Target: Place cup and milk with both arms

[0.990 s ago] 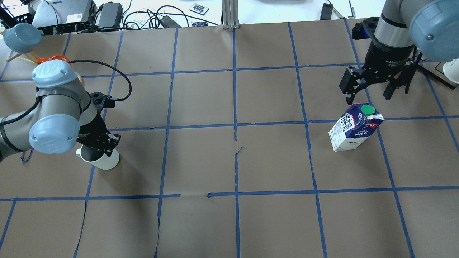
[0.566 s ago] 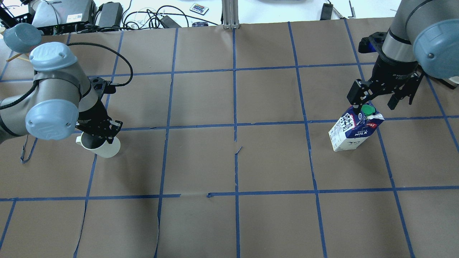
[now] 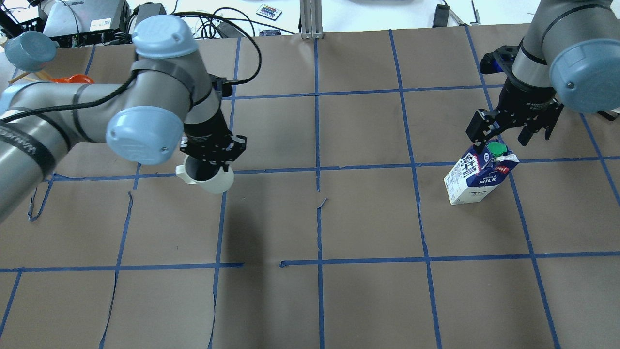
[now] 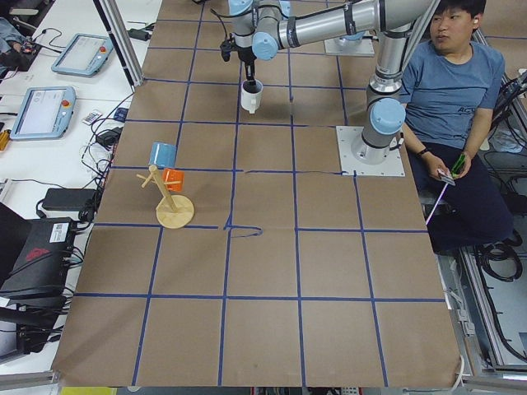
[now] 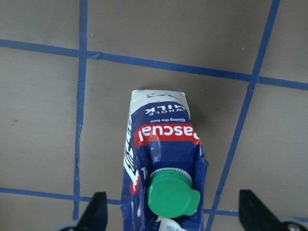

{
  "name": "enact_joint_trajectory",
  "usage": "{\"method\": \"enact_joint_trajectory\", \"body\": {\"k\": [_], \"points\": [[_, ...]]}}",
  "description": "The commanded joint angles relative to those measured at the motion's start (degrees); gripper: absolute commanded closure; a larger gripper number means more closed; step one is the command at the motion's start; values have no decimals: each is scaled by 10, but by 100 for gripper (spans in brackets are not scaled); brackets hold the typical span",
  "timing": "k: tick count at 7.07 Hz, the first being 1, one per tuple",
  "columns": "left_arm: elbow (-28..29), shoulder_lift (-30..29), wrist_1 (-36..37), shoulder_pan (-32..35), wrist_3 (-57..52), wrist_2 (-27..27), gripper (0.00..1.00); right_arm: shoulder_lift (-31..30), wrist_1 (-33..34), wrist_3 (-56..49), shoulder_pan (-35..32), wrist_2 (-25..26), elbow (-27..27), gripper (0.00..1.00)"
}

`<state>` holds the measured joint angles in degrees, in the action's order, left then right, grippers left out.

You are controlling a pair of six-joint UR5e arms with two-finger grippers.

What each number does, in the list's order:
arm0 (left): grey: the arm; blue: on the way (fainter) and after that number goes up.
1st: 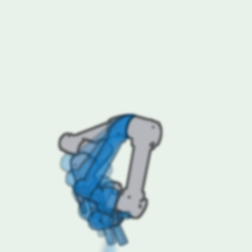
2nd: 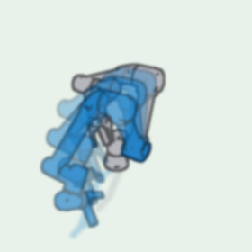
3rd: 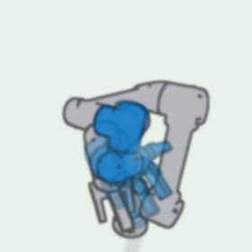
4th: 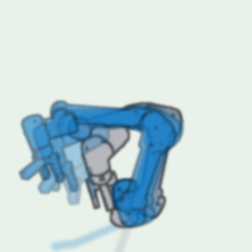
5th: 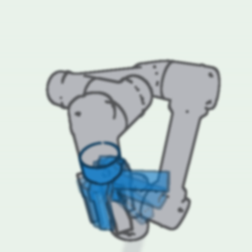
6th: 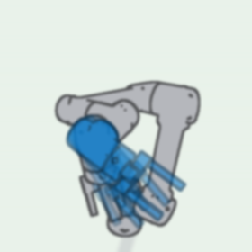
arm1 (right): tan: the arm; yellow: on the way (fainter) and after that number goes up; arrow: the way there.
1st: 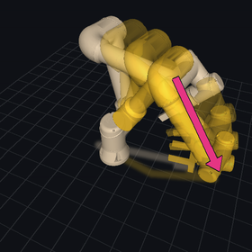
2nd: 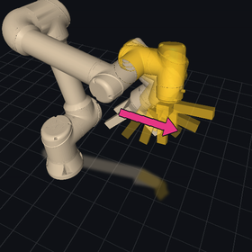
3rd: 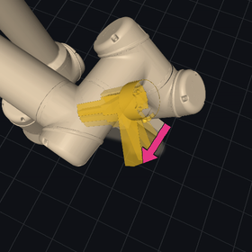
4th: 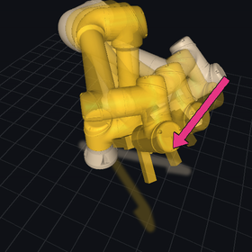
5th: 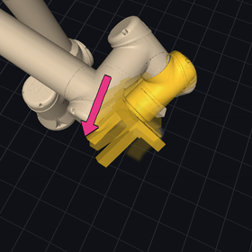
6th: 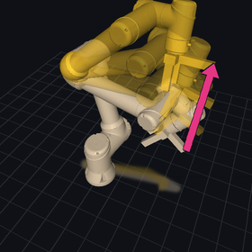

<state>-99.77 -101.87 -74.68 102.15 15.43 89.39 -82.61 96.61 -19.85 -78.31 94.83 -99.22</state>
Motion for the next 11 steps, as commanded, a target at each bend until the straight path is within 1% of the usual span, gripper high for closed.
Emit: {"method": "enact_joint_trajectory", "body": {"k": [1,2,3,4,6,7,8,9,10,11], "points": [[28,-40,12,100,128,-42,100,9,10,0,0,1,0,4],[29,-58,32,145,168,-45,100,10,12,0,0,0,0,5],[28,-77,37,174,197,-47,100,10,11,0,0,1,0,11],[28,-87,38,186,201,-47,100,10,15,0,0,1,-7,11],[27,-95,39,186,201,-47,100,10,29,2,0,0,-16,11],[27,-97,41,187,201,-44,65,10,32,2,0,-1,-16,11],[31,-96,43,186,201,-40,3,10,32,2,0,-1,-16,21],[33,-89,53,184,200,-42,0,12,33,3,0,-1,-16,35],[44,-72,52,170,197,-41,0,13,32,5,0,-1,-15,51],[80,-52,32,138,191,-39,0,13,32,6,0,-1,-13,69]]}}
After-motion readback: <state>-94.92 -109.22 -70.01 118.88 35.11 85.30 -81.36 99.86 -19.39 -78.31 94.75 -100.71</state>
